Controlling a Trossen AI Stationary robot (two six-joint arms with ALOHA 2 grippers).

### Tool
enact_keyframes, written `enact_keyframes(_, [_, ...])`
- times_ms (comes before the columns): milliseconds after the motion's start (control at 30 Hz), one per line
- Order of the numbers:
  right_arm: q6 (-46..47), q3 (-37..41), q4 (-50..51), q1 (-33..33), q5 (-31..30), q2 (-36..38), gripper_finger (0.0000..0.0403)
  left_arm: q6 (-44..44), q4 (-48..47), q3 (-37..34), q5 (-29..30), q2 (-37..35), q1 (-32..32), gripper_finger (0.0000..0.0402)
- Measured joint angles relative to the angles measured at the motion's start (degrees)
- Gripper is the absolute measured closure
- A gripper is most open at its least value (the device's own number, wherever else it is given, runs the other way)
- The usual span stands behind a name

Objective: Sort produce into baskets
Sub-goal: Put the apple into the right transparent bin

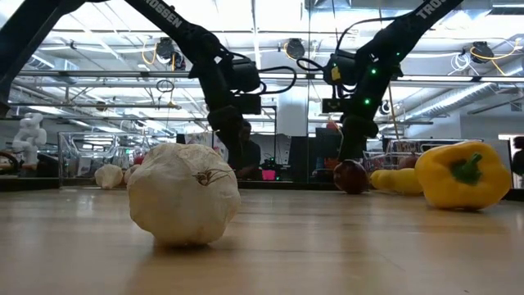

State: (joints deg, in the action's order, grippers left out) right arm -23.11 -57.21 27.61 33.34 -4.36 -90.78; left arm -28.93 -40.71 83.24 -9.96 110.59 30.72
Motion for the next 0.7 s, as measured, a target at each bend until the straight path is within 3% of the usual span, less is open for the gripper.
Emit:
enact_keyframes(567, [-0.28,0.0,7.87,-3.75,-0.26,0.0,0.0373,-0.31,3.18,0.0,-0.44,0.0,-0.25,0.04])
enact_keyframes(700, [-0.97,0.0,9.61,-6.25,-3.67,0.0,0.0367,-0.33,7.05,0.0,-0.48,0.0,-0.73,0.04])
